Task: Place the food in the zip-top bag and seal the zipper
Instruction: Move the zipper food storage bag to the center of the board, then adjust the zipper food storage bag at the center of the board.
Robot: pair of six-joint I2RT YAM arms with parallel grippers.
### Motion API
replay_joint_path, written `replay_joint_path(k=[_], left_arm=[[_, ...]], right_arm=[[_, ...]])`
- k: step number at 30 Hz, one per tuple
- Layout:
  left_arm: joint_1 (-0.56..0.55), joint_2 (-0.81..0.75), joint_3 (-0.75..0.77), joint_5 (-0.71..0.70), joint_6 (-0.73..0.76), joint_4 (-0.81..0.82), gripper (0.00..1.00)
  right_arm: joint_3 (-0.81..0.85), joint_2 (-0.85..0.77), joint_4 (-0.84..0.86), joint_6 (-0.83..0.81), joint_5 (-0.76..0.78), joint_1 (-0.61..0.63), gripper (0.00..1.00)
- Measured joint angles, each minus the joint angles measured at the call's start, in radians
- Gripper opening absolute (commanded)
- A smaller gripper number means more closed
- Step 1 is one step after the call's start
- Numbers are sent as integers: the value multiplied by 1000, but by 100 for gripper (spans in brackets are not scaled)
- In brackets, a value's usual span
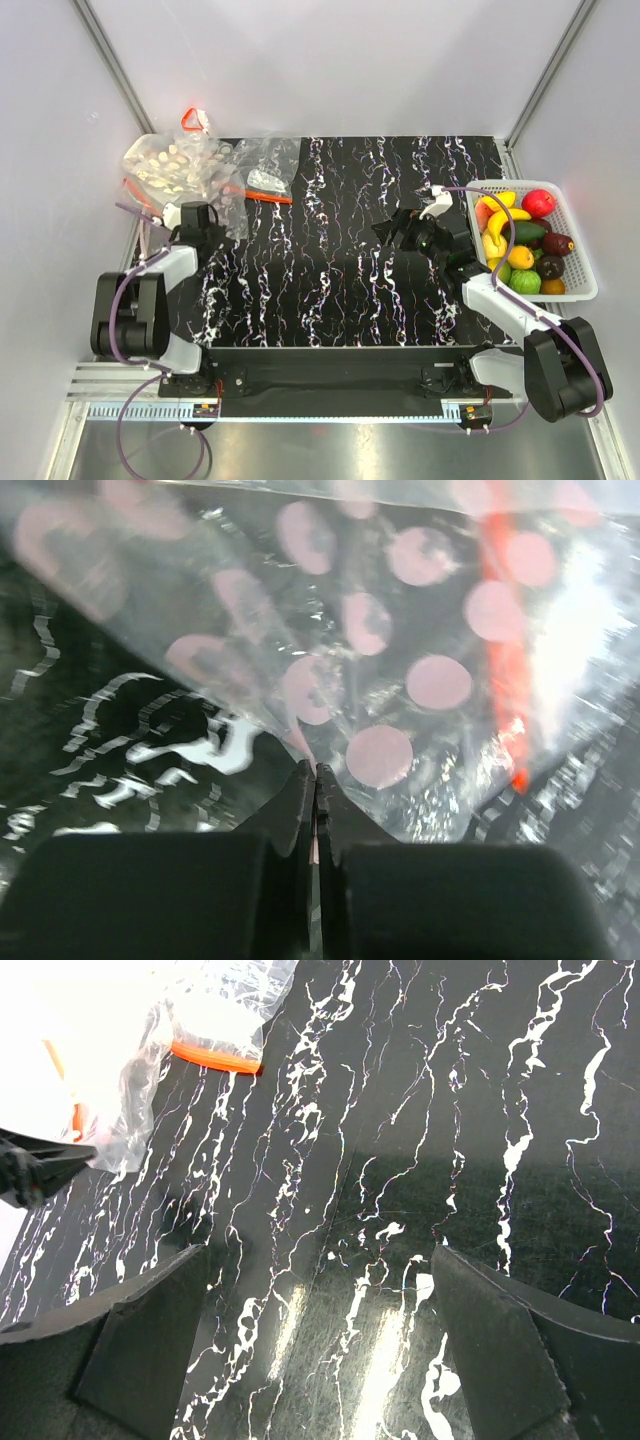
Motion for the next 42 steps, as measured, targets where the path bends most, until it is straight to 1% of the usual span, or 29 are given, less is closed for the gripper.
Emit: replay_joint_path(k=[3, 6, 8, 10, 12, 13, 15, 16, 17, 20, 23, 25, 29, 32, 34, 38, 40, 42], left_arm=[[-3, -93, -27, 67, -3, 9, 0], [-47, -256, -88, 126, -31, 39, 0], [-134, -351, -116, 143, -59, 63, 2], [-267, -416, -127, 150, -85, 80, 8], [-397, -454, -135, 148, -110, 103, 16], [-467, -465, -144, 127, -121, 126, 31], [-584, -471, -163, 89, -136, 158, 58], [-631, -463, -171, 79, -139, 164, 87], [-666, -446, -174, 72, -137, 175, 99], [-719, -332, -135, 91, -100, 165, 99], [-736, -214, -13, 94, -5, 32, 99], [-740, -204, 45, 77, 69, -45, 99], [-742, -276, 84, 26, 183, -156, 99], [-742, -363, 84, -10, 249, -235, 99], [-742, -417, 76, -24, 282, -259, 99], [-742, -523, 5, -73, 315, -272, 99], [-739, -558, -34, -105, 320, -288, 99], [-729, -581, -66, -131, 320, -308, 99]], right_arm=[[0, 1, 0, 0, 0, 0, 100], [0, 6, 0, 0, 0, 0, 100], [0, 10, 0, 0, 0, 0, 100], [0, 10, -2, 0, 0, 0, 100], [0, 10, -2, 0, 0, 0, 100], [0, 11, -3, 0, 0, 0, 100], [0, 11, -9, 0, 0, 0, 100], [0, 11, -11, 0, 1, 0, 100], [0, 11, -15, 0, 2, 0, 100], [0, 8, -18, 0, 19, 0, 100], [-2, -6, -18, -1, 31, 0, 100], [-7, -21, -18, 0, 35, 0, 100], [-8, -18, -17, 0, 30, 0, 99], [7, 29, -21, 0, 0, 1, 97], [26, 79, -26, 0, -19, 3, 92], [84, 186, -55, -3, -56, 33, 87], [113, 233, -69, -7, -65, 56, 85], [135, 269, -80, -12, -69, 74, 81]])
